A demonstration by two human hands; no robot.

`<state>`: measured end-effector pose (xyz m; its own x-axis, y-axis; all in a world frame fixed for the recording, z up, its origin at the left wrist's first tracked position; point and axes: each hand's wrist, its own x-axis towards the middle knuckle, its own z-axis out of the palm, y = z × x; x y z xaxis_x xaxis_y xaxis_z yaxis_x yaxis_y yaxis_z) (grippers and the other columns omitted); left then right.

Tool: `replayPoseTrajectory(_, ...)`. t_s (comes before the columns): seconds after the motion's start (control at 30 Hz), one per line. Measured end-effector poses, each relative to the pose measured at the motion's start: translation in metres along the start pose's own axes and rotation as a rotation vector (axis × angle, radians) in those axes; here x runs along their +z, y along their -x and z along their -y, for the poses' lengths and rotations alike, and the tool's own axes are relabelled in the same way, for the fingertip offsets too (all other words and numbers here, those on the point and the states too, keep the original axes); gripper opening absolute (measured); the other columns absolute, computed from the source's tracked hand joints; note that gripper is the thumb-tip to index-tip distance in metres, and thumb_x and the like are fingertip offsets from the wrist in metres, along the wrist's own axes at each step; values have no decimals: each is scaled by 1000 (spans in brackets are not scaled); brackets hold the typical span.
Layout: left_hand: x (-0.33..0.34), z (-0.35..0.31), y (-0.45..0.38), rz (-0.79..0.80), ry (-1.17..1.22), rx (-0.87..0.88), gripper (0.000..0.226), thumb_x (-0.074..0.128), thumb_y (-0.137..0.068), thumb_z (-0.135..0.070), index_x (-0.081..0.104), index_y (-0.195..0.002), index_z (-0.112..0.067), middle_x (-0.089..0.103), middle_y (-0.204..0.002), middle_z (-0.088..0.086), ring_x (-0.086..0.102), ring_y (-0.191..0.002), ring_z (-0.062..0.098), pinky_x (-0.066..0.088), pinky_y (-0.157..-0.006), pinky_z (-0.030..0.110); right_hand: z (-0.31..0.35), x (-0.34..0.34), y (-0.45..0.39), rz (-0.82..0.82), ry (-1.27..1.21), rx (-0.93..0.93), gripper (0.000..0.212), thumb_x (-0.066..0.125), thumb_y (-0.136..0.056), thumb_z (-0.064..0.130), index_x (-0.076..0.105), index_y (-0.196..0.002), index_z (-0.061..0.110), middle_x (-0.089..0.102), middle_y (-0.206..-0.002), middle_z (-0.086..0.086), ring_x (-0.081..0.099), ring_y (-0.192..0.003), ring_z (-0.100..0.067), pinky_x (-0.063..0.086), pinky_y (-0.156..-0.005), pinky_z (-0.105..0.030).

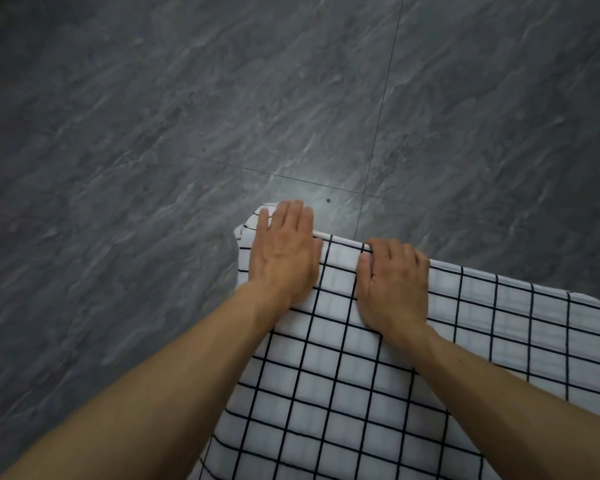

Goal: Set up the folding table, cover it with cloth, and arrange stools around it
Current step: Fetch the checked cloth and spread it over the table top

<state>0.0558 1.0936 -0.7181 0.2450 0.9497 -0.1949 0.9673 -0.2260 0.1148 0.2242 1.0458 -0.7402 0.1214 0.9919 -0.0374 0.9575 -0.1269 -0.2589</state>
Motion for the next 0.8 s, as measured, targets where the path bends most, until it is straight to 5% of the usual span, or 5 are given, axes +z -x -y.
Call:
replayPoseTrajectory(0.13, 18, -29, 42, -18, 34, 135, 63, 36, -100, -39, 25, -154, -9, 20, -164, 11, 14, -152, 28, 15, -122, 51, -2, 1, 1, -15, 6, -22, 27, 34, -99, 34, 56, -110, 22, 59, -102, 0, 47, -96, -21, 34, -97, -38)
replayPoseTrajectory(0.43, 51, -1, 129, 27, 129, -104, 73, 23, -99, -50, -3, -159, -17, -13, -166, 2, -7, -153, 23, 14, -123, 51, -2, 0, 1, -35, 9, -20, 32, 31, -99, 34, 56, -112, 21, 61, -104, -2, 50, -98, -22, 32, -97, -39)
replayPoseTrajectory(0.53, 49, 1, 129, 40, 128, -112, 73, 17, -98, -52, -7, -158, -18, -17, -165, 1, -9, -153, 24, 14, -122, 51, 1, -6, -2, 65, 22, -27, 43, 27, -100, 39, 50, -131, 21, 57, -127, -5, 48, -117, -24, 25, -107, -41)
replayPoseTrajectory(0.67, 47, -1, 130, 64, 98, -127, 71, 13, -99, -54, -16, -156, -22, -24, -163, -2, -14, -152, 24, 7, -123, 49, 4, -22, 20, 154, -7, -153, 62, 35, -100, 43, 20, -153, 15, 21, -160, -10, 14, -149, -28, -1, -121, -51)
replayPoseTrajectory(0.8, 40, -6, 128, 114, 11, -160, 70, 13, -101, -53, -21, -154, -22, -29, -161, -3, -21, -150, 24, -5, -122, 52, 17, -30, 124, 94, -163, -341, 62, 49, -96, 34, 31, -150, 10, 24, -159, -13, 18, -147, -29, 16, -121, -48)
